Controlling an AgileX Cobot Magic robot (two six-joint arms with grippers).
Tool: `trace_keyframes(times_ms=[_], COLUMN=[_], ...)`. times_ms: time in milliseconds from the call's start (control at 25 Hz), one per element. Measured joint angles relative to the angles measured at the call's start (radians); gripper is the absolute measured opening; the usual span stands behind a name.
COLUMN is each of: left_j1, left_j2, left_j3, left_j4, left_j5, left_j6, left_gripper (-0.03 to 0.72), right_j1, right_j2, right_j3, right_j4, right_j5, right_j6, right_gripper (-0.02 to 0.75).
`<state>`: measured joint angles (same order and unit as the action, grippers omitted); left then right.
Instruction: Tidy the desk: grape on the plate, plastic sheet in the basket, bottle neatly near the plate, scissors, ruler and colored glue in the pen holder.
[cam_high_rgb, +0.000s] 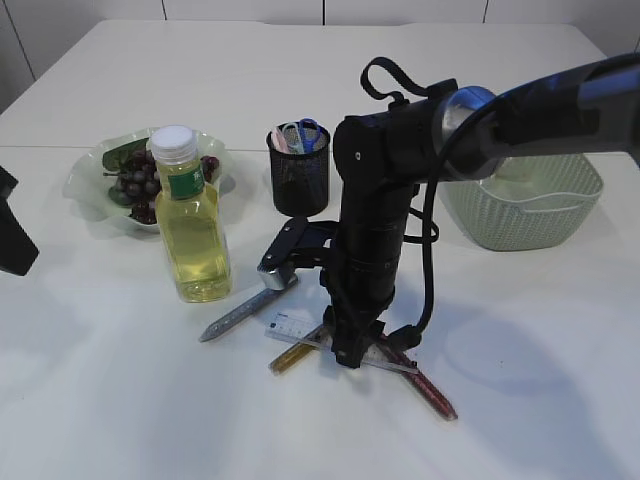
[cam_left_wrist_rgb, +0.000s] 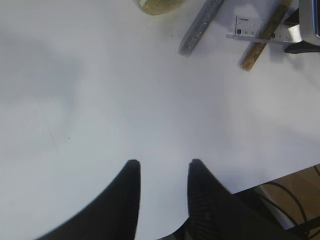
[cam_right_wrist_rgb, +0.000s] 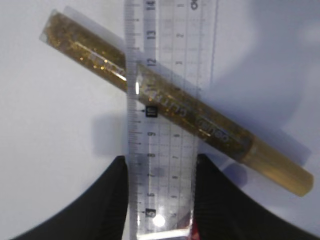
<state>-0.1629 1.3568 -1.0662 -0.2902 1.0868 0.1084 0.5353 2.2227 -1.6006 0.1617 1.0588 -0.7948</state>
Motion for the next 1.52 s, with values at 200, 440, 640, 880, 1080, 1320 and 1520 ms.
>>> trace_keyframes(times_ms=[200,440,640,880,1080,1320,1520], left_j1=[0.000,0.000,0.000,0.000,0.000,0.000,0.000], left_j2=[0.000,0.000,0.000,0.000,0.000,0.000,0.000], left_j3=[0.000,0.000,0.000,0.000,0.000,0.000,0.000], left_j4=[0.000,0.000,0.000,0.000,0.000,0.000,0.000], left_j5=[0.000,0.000,0.000,0.000,0.000,-0.004,-0.017], left_j6=[0.000,0.000,0.000,0.000,0.000,0.000,0.000], left_gripper=[0.239,0.239,0.239,0.239,0.238,0.238,0.239], right_j1=[0.000,0.000,0.000,0.000,-0.002,-0.081,-0.199], right_j2=[0.000,0.000,-0.008,-0.084,-0.156,-0.227,-0.231], right_j3=[0.000,0.000,0.000,0.000,0.000,0.000,-0.002], right_j4=[0.000,0.000,0.004,0.020,0.071,0.259,0.558], right_j5=[0.000,0.000,0.002,0.004,0.000,-0.025,-0.042], right_j6=[0.000,0.002,0.002,0.002,-0.008,-0.081,-0.234], right_gripper=[0.307,0.303,0.303,0.303,0.303,0.303,0.303])
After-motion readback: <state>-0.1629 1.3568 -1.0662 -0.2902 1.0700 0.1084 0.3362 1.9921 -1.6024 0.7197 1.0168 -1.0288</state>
